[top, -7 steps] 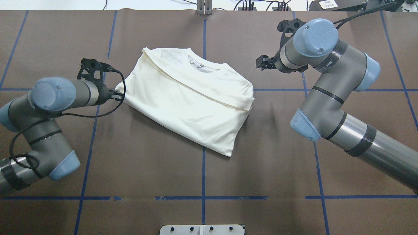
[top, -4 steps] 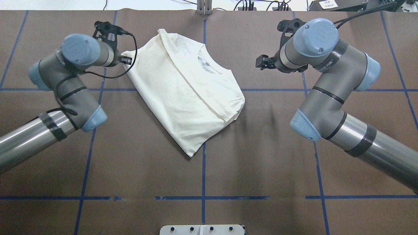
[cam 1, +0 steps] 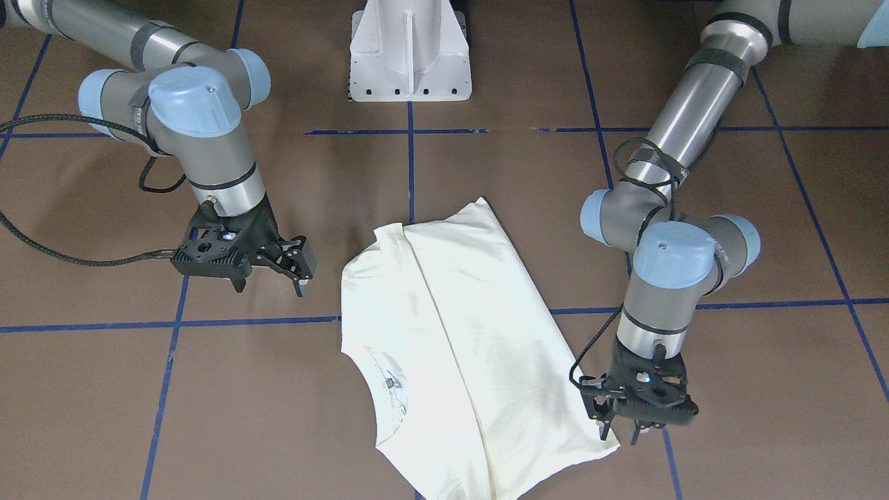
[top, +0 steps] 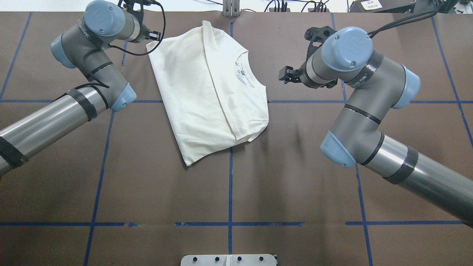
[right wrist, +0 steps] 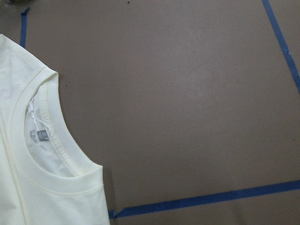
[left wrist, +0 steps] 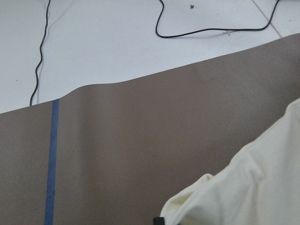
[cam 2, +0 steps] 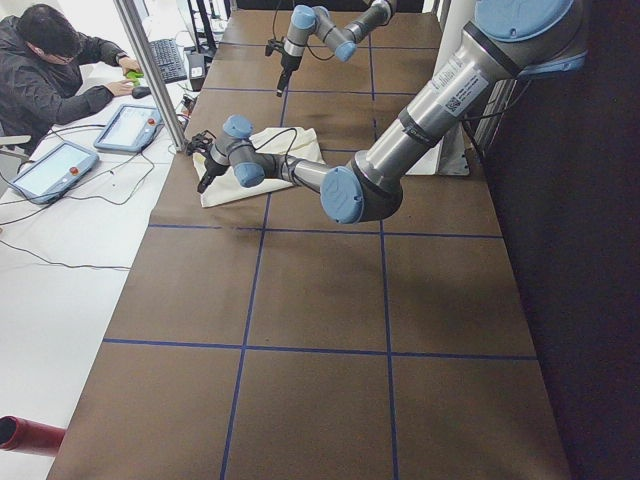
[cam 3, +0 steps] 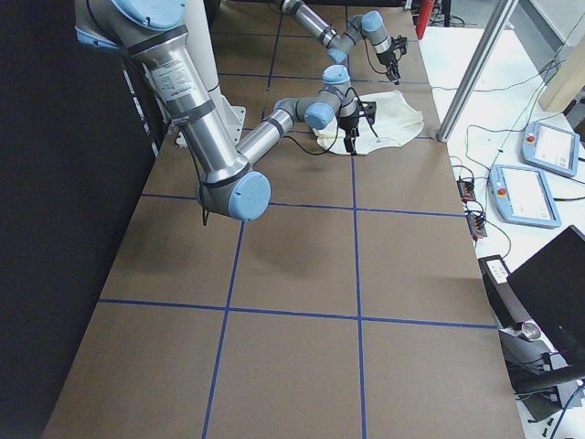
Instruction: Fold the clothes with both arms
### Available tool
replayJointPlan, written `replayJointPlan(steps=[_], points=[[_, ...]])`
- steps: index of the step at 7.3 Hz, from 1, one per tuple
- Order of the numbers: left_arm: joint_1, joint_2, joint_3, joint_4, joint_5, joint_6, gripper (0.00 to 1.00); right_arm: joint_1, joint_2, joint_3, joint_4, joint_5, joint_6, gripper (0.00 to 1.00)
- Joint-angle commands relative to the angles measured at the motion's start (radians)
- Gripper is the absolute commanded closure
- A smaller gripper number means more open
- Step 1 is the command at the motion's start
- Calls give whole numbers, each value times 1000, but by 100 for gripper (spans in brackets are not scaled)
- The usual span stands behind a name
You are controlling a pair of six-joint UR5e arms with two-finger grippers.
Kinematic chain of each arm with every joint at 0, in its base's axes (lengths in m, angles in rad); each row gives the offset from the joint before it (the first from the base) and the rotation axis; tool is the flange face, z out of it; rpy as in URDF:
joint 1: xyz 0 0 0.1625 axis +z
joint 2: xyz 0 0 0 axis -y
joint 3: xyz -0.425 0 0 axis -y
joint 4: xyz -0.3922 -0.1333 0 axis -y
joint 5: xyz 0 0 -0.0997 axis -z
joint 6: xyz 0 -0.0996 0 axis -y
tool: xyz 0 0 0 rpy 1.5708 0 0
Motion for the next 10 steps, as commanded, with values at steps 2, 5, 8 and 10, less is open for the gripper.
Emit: replayJointPlan(steps=[2, 5, 8, 10], points=[[-19, 102, -126, -12, -75, 33, 0, -135, 33, -12, -3, -102, 327, 26], [-17, 103, -126, -14, -75, 31, 0, -189, 70, -104, -1, -202, 388, 26], [-14, 106, -126, -14, -75, 31, 0, -197, 84, -126, 0, -237, 387, 34], [-14, 106, -124, -14, -75, 31, 0, -202, 81, -140, 31, -246, 387, 34]])
